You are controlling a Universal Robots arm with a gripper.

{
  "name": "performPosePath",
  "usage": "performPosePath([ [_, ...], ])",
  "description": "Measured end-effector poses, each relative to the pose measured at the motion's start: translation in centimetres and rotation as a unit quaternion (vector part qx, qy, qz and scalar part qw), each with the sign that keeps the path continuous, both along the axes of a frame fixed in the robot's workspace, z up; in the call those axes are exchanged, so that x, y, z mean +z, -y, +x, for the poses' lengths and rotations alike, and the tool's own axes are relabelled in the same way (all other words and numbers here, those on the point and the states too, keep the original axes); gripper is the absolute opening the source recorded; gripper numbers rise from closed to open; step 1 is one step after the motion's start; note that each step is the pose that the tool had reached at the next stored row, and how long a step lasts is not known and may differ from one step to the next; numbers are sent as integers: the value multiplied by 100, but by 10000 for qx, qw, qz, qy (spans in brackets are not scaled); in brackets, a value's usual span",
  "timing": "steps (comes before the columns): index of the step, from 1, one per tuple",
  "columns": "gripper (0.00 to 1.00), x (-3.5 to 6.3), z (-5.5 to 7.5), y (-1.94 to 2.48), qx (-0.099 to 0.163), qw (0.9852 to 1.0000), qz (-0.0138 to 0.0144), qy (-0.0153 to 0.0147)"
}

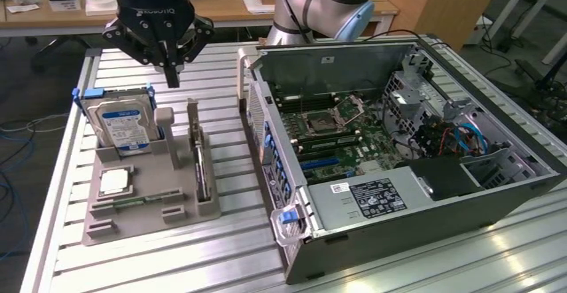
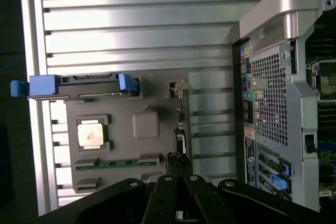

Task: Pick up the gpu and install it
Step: 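Pick up the gpu and move the gpu toward the slot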

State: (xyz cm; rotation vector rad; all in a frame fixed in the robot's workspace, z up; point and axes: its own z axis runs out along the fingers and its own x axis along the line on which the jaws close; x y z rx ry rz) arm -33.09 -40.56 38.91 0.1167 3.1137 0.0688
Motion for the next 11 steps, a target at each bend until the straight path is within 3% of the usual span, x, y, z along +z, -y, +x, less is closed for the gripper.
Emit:
performPosePath([
  [11, 11, 0, 0, 3, 0, 10000, 0, 0],
])
